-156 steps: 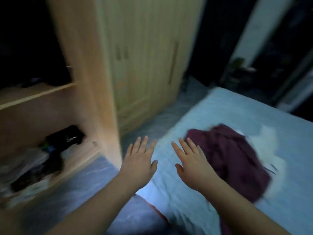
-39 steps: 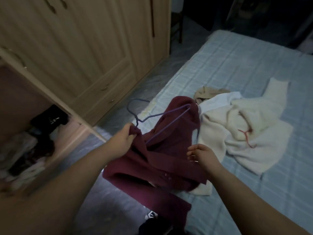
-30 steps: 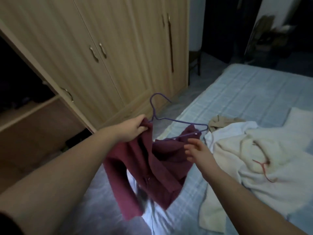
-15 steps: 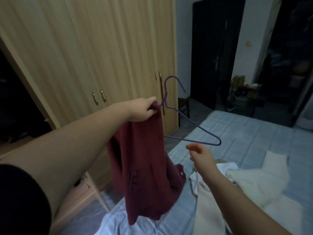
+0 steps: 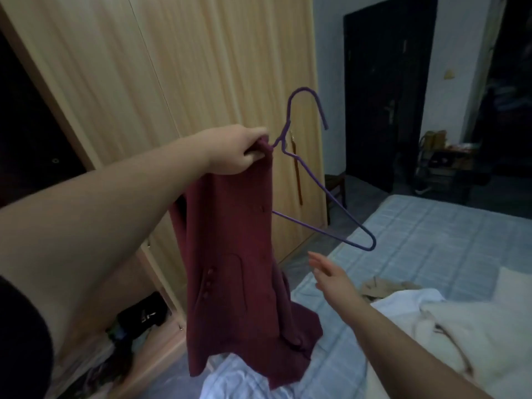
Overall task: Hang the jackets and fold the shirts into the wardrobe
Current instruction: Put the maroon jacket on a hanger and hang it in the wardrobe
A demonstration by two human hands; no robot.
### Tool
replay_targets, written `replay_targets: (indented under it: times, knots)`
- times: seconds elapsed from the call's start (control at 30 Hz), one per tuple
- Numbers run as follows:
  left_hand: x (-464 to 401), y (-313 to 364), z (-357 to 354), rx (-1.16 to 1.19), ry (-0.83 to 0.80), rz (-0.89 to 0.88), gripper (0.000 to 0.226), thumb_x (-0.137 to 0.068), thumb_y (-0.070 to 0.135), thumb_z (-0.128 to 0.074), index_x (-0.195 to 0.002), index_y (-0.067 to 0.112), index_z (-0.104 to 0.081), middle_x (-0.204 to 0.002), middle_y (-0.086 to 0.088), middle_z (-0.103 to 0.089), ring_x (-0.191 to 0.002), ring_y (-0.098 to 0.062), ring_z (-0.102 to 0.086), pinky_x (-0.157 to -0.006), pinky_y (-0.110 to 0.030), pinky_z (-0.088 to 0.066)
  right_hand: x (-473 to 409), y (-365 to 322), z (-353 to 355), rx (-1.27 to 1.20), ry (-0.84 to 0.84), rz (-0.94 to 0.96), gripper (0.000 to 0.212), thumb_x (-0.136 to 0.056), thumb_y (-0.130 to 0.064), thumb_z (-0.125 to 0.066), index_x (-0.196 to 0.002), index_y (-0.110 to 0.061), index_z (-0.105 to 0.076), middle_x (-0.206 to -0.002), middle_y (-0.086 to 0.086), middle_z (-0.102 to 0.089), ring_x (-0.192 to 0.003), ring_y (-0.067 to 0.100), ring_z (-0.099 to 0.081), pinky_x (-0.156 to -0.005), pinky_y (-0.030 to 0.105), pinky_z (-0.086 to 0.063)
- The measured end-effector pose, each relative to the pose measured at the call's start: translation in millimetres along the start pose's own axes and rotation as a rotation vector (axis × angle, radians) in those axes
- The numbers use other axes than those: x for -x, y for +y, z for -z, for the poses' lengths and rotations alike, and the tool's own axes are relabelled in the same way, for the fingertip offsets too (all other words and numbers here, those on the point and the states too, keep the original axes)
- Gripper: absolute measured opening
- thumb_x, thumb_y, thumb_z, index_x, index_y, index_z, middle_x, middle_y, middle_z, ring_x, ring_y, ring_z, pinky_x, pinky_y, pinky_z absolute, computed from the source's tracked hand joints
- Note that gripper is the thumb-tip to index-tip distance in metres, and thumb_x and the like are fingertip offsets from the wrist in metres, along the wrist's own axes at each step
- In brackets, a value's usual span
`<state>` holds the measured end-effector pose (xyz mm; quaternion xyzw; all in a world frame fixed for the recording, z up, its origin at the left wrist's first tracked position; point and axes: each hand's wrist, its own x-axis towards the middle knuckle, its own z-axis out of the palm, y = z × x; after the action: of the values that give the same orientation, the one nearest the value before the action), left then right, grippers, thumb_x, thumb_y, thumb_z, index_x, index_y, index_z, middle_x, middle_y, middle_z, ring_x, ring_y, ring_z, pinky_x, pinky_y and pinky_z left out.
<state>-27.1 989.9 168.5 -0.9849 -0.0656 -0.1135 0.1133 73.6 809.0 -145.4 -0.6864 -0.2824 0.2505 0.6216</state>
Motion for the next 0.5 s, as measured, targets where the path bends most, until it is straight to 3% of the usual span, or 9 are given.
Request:
replay_targets:
  times: [0.07,0.17,0.27,0.37,0.5]
  knots:
    - [14.1,-8.1,2.2,-0.005,-0.015,-0.016,0.010,-0.094,0.032,-0.051,-0.098,0.025,-0.045,-0.084,-0.004,-0.061,-0.076,-0.029,-0.056,-0.068,-0.037,-0.045,-3.1,8.1,-25.3,0.001,-0.068,-0.003,0.043,-0.101,-0.009,-0.044,-0.136,-0.032,-0.054,-0.131,-0.010,-0.060,-0.123,0.007,-0.054,-0.110,0.039,-0.041]
    - [37.5,-20.3,2.4,-0.013,-0.054,-0.002,0.009,-0.094,0.035,-0.050,-0.097,0.029,-0.044,-0.081,-0.002,-0.061,-0.075,-0.029,-0.057,-0.068,-0.038,-0.047,-6.1,8.4,-68.6,-0.051,-0.158,0.067,0.045,-0.098,-0.002,-0.049,-0.126,-0.038,-0.055,-0.121,-0.018,-0.064,-0.113,-0.001,-0.060,-0.104,0.028,-0.044]
    - [64.2,-33.2,0.5,-0.012,-0.105,0.040,0.007,-0.095,0.033,-0.050,-0.096,0.030,-0.044,-0.077,0.005,-0.056,-0.073,-0.025,-0.054,-0.066,-0.033,-0.040,-14.4,18.3,-114.0,-0.010,-0.241,0.087,0.049,-0.095,-0.003,-0.055,-0.131,-0.034,-0.051,-0.126,-0.010,-0.063,-0.118,0.002,-0.059,-0.107,0.029,-0.043]
    - [99.3,-50.6,-7.2,0.003,-0.171,0.101,0.006,-0.096,0.032,-0.050,-0.098,0.030,-0.045,-0.081,0.004,-0.059,-0.075,-0.022,-0.056,-0.067,-0.032,-0.039,-15.9,38.1,-149.0,0.105,-0.183,0.019,0.054,-0.089,-0.011,-0.062,-0.140,-0.024,-0.047,-0.128,-0.005,-0.061,-0.120,0.012,-0.057,-0.107,0.035,-0.042]
    - [151.8,-72.9,-31.5,0.043,-0.261,0.162,0.007,-0.097,0.033,-0.050,-0.102,0.031,-0.045,-0.081,0.001,-0.062,-0.075,-0.023,-0.059,-0.070,-0.039,-0.048,-12.6,70.5,-179.4,0.172,-0.066,0.005,0.056,-0.081,-0.004,-0.068,-0.133,-0.014,-0.051,-0.120,0.008,-0.065,-0.117,0.027,-0.061,-0.101,0.038,-0.046]
